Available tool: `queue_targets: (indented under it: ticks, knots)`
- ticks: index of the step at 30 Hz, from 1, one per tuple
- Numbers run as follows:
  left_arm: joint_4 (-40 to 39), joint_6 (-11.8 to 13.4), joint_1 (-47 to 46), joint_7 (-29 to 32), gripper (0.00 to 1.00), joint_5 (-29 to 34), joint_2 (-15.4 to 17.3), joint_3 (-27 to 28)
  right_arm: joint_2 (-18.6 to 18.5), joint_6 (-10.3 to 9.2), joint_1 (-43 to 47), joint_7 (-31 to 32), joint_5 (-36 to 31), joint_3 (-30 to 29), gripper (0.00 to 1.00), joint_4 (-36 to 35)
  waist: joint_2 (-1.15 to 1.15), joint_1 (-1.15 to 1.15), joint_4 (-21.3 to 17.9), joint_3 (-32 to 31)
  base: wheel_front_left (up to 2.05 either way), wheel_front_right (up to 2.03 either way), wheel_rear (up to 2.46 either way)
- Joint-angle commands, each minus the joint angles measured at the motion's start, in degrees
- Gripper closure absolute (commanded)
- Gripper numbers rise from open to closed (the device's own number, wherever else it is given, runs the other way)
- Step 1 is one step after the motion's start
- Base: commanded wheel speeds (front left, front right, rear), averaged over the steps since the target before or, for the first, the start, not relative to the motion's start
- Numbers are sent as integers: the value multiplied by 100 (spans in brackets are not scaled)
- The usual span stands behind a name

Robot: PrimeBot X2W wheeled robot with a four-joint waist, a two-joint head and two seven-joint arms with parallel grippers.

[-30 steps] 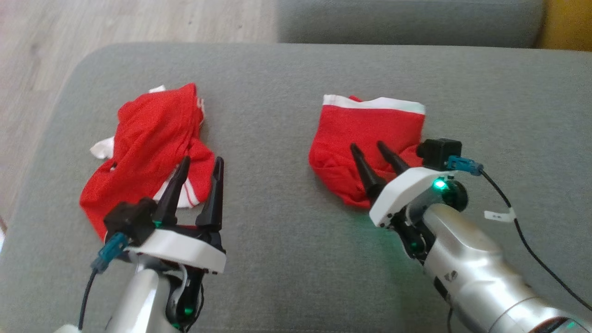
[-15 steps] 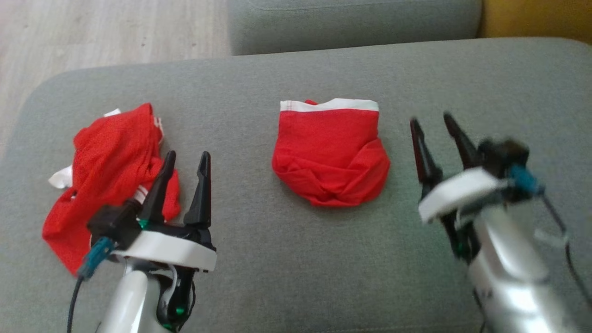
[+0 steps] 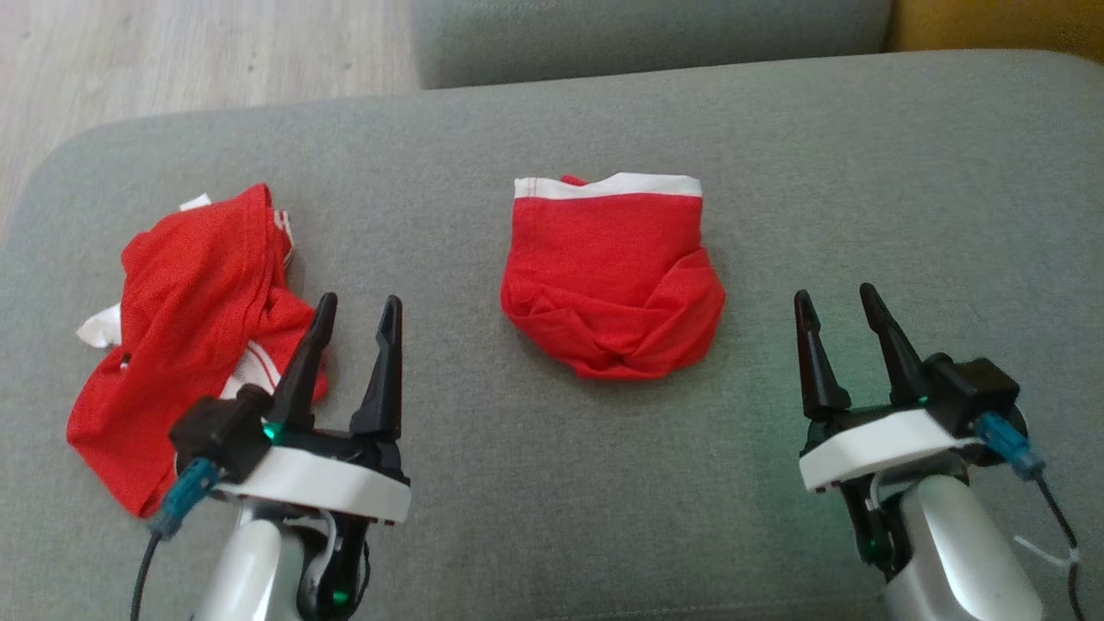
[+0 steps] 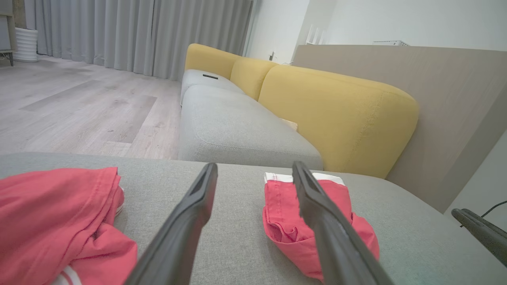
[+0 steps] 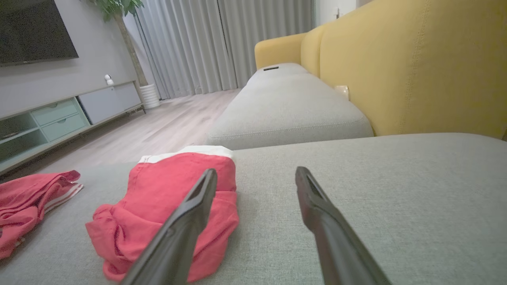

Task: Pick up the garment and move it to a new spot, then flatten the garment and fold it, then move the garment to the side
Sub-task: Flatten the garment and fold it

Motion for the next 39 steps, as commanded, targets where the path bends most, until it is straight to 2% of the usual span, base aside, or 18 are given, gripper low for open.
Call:
queue_targets:
  ticks: [1,2,3,4,11,19,27,35,39]
  knots:
    - [-223,-35,-265,-32,0,8,53,131,33,39,-241,31,-65,95,0,-213,0,0,83,101,0,0,0]
    - [-225,-41,-299,-32,0,8,53,108,33,39,-292,83,-83,88,10,-212,0,0,131,153,0,0,0]
    - [-229,-48,-335,-32,0,6,53,83,33,39,-354,141,-110,69,78,-194,0,0,182,209,0,0,0]
    - [-230,-55,-372,-32,0,4,53,55,33,39,-428,194,-153,47,100,-165,0,0,240,268,0,0,0]
    - [-197,-86,-603,-32,0,-79,53,-75,34,39,-1160,754,-384,-1,100,597,0,0,688,627,0,0,0]
    - [-90,-105,-685,-32,0,-139,53,-148,34,39,-1920,1076,-614,126,100,1952,0,0,1102,714,0,0,0]
    - [-52,-103,-567,-32,0,-115,53,-51,34,39,-1729,1049,-656,-40,100,2337,0,0,996,556,0,0,0]
    - [-48,-79,-529,-32,0,-112,53,-85,34,39,-1313,1387,-311,416,100,2381,0,0,734,375,0,0,0]
    - [-44,-61,-512,-32,0,-118,53,-83,31,39,-1164,1584,-338,420,100,2346,0,0,680,309,0,0,0]
